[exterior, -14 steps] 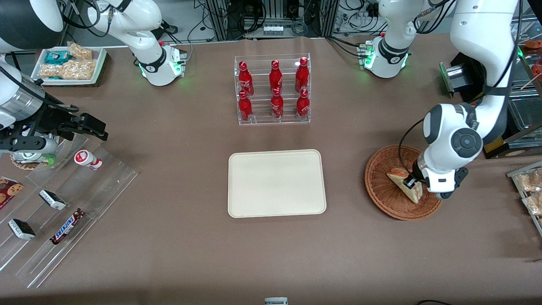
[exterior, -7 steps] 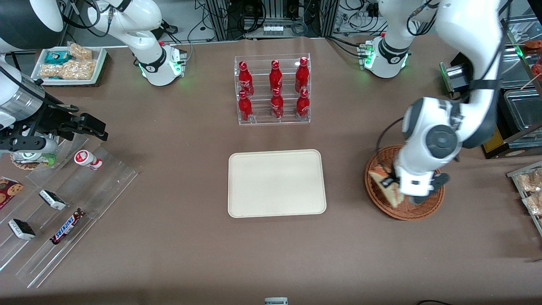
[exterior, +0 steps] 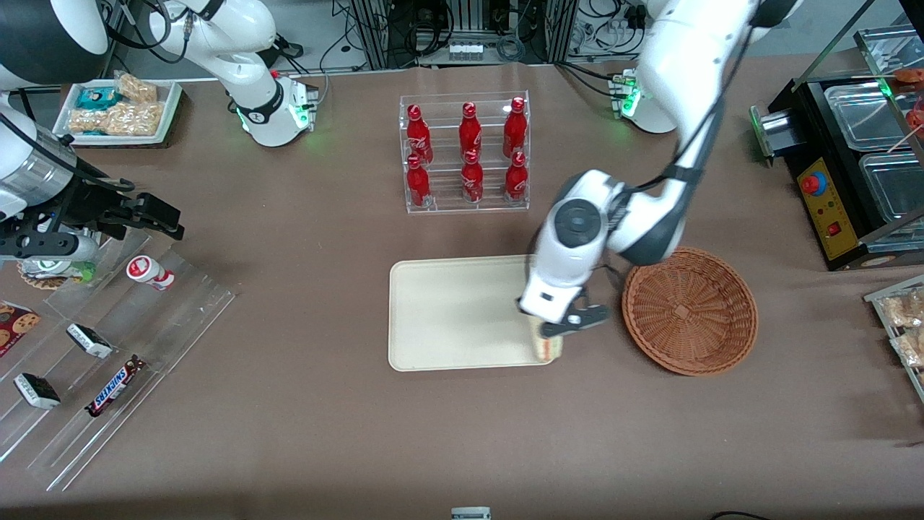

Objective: Place sandwich from basket to tray
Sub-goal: 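Lift the sandwich and carry it over the cream tray, then lower the sandwich onto the tray and open the left gripper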

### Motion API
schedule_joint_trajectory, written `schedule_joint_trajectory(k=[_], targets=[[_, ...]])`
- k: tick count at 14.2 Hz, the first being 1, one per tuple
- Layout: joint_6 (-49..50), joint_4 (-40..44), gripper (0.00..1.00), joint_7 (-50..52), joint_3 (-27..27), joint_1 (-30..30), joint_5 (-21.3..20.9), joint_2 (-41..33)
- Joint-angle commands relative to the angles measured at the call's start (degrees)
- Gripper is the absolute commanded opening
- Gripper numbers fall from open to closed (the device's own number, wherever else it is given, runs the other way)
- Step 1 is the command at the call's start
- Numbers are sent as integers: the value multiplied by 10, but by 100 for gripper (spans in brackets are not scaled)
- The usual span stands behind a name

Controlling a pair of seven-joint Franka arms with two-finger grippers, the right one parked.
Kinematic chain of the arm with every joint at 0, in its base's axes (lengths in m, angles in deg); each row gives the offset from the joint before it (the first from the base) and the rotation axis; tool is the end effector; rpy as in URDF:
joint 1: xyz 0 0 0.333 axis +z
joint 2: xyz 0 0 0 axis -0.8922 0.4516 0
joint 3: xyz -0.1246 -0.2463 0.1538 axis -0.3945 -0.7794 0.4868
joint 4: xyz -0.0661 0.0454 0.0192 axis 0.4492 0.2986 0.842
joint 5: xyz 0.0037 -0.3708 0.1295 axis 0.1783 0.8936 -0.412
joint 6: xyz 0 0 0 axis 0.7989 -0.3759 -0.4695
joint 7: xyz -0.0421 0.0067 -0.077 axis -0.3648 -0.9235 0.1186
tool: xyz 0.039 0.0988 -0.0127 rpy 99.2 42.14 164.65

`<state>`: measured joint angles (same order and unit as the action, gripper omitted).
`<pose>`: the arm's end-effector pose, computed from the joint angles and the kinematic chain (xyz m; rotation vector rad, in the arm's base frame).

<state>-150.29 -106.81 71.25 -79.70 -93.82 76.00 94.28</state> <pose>0.5740 -0.4004 0.2972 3.0773 0.3725 0.1230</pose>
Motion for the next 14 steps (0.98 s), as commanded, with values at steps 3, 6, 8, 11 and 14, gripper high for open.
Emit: schedule_joint_trajectory(k=[3, 6, 8, 11, 14], targets=[[-33, 68, 9, -7, 9, -71, -54, 72], [-37, 71, 9, 19, 9, -85, -51, 86], [-37, 73, 9, 54, 9, -96, -47, 95], [-56, 75, 11, 68, 8, -99, -47, 101], [-66, 70, 100, 59, 9, -98, -47, 98]])
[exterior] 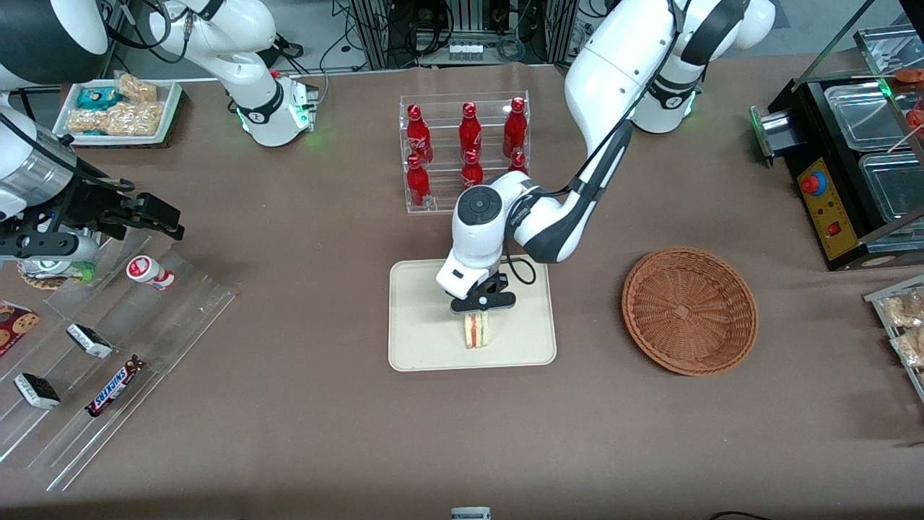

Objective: Place sandwich from basket to tray
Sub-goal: 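Lower the sandwich onto the tray and open the left gripper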

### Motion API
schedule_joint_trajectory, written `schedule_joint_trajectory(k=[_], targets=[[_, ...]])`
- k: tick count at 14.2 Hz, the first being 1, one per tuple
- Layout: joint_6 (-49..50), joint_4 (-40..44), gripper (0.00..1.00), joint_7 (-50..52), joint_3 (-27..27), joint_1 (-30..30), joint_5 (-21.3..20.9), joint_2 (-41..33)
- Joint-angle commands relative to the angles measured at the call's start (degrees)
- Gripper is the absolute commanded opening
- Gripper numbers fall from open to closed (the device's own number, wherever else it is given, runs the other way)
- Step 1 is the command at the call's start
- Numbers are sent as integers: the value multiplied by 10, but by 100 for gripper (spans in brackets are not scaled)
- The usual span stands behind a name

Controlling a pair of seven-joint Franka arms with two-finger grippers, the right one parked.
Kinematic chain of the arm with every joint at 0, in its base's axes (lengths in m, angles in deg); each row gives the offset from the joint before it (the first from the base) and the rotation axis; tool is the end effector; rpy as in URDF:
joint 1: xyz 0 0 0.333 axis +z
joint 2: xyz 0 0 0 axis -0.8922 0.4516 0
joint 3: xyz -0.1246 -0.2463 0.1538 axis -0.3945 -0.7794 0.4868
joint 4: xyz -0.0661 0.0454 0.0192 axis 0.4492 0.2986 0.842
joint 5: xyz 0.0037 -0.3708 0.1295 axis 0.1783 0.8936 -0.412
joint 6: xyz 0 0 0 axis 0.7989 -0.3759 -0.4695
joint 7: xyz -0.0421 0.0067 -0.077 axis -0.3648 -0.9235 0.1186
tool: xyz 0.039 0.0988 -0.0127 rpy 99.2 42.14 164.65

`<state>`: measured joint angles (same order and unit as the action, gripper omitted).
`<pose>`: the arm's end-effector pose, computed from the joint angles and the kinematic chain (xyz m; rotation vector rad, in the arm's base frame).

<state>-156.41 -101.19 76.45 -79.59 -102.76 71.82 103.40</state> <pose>0.5255 -0.5006 0.2390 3.0679 0.2027 0.2066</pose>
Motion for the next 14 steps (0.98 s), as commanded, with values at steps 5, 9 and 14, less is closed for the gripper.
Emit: schedule_joint_trajectory(k=[5, 9, 14], targets=[[68, 5, 100, 8, 13, -2, -9, -73], [196, 8, 100, -5, 13, 50, -7, -154], [279, -15, 100, -88, 12, 132, 5, -221]])
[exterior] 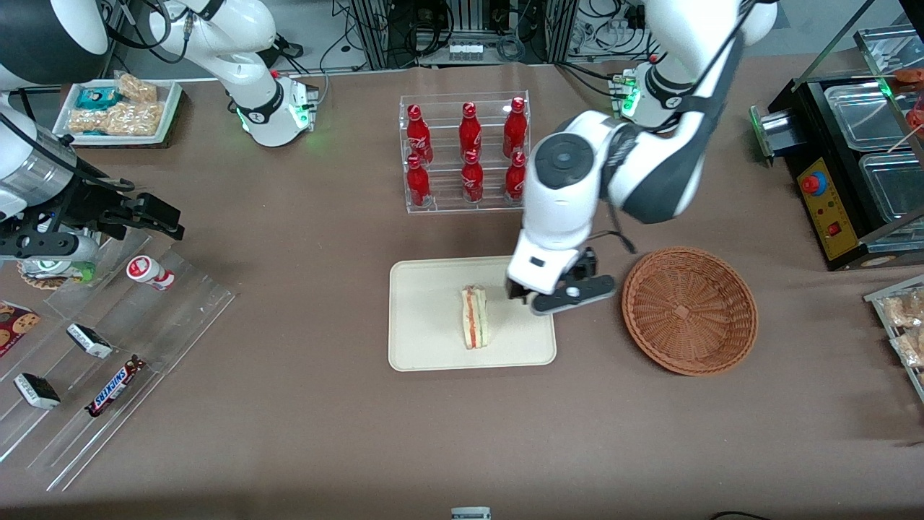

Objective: Place sandwich from basket to tray

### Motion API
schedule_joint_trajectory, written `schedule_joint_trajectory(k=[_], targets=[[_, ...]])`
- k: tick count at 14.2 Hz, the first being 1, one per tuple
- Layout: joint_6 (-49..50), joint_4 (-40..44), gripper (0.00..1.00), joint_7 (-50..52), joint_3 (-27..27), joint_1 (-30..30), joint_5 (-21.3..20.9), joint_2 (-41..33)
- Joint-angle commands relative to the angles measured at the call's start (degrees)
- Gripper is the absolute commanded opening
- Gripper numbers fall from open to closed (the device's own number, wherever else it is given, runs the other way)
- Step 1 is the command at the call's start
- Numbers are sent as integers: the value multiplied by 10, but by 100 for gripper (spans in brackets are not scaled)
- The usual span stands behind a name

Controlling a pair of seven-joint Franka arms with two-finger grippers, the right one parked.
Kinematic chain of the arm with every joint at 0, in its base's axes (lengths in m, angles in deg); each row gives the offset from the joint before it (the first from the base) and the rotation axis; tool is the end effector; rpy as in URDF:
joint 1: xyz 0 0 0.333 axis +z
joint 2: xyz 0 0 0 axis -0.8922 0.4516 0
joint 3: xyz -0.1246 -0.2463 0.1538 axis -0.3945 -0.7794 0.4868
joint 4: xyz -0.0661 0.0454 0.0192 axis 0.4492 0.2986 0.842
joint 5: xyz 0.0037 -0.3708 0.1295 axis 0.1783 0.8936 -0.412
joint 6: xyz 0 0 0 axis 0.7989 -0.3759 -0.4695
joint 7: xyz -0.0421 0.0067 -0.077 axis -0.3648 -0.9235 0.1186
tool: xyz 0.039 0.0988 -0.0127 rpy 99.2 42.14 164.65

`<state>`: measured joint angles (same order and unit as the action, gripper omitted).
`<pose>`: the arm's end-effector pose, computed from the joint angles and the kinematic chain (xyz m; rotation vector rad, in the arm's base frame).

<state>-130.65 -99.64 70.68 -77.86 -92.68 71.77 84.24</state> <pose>0.5841 -0.3560 0.4456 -3.0328 -0.4173 -0.1859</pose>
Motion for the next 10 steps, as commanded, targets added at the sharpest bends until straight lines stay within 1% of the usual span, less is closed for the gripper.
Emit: schedule_joint_trajectory(k=[1, 4, 8, 10], targets=[[31, -48, 100, -57, -5, 53, 6, -47], [33, -109, 100, -124, -5, 112, 31, -107], [35, -180, 100, -227, -4, 176, 41, -184], [59, -194, 100, -280, -3, 202, 41, -212]])
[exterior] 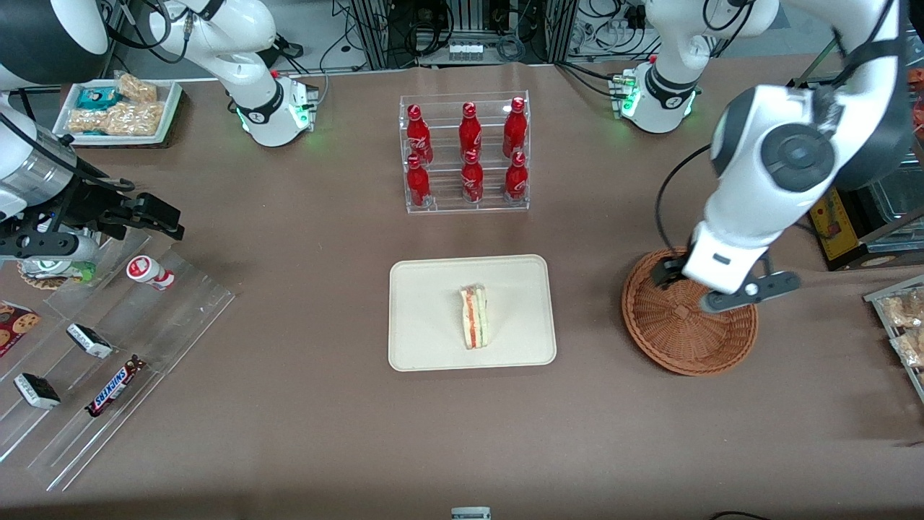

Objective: Place sandwich from basket to tray

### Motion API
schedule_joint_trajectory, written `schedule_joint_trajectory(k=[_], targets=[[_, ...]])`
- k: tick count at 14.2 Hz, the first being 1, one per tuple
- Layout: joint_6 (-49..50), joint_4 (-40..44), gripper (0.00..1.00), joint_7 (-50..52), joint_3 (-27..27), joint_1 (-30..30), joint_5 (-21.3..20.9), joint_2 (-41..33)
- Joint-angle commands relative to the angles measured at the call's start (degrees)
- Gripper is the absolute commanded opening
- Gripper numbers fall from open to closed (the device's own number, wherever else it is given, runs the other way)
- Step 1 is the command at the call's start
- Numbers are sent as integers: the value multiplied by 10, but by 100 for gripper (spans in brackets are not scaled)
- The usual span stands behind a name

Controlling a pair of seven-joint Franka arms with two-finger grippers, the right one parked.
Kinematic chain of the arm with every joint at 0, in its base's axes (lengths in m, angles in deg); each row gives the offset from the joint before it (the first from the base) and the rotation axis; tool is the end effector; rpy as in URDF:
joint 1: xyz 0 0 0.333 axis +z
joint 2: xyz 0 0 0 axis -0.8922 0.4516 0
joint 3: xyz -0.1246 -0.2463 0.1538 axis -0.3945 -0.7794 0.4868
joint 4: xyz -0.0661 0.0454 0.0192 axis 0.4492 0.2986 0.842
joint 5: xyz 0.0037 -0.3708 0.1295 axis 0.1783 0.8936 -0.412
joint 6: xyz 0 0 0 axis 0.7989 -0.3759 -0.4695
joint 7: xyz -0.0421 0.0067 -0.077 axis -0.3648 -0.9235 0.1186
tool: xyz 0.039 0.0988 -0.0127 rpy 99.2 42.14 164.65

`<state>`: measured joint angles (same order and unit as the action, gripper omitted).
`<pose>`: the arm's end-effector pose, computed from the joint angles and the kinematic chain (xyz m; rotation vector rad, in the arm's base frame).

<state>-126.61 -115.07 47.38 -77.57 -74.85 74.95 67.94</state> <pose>0.5812 -0.1421 0.4921 -3.0252 -0.3056 -0.0340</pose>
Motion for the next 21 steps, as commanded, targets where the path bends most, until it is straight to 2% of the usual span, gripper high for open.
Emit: schedule_joint_trajectory(k=[1, 5, 12, 14, 21], targets=[[39, -39, 100, -74, -6, 36, 10, -61], [89, -4, 100, -174, -5, 77, 40, -91], [183, 81, 100, -298, 24, 83, 61, -99], [185, 83, 100, -299, 19, 98, 63, -97], [172, 80, 100, -302, 22, 96, 87, -89]])
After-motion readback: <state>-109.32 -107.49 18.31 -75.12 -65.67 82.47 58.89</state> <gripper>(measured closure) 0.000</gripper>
